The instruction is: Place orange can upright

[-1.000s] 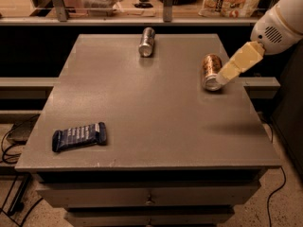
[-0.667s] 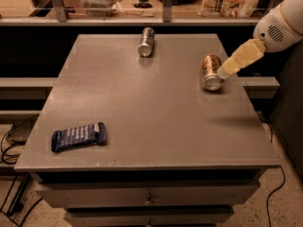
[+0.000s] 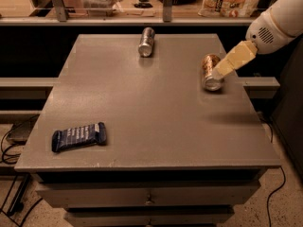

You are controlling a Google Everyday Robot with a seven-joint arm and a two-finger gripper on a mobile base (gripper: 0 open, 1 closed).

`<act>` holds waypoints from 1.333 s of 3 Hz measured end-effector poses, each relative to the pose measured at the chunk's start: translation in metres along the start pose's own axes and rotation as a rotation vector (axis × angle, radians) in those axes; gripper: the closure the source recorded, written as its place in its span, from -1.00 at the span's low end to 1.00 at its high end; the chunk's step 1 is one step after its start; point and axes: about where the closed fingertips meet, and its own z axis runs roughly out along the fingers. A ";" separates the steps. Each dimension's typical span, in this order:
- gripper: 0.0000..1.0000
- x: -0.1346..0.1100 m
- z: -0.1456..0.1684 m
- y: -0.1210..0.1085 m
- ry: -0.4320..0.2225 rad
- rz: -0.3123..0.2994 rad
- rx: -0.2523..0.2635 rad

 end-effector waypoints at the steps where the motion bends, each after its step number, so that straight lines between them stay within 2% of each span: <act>1: -1.00 -0.011 0.020 -0.004 -0.015 0.065 -0.013; 2: -1.00 -0.031 0.044 -0.014 -0.037 0.153 -0.011; 3: -1.00 -0.050 0.070 -0.019 -0.024 0.208 -0.004; 4: -1.00 -0.060 0.096 -0.023 0.025 0.235 0.017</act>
Offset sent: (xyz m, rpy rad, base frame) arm 0.0643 0.0322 -0.0238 0.1380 0.0377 -0.1838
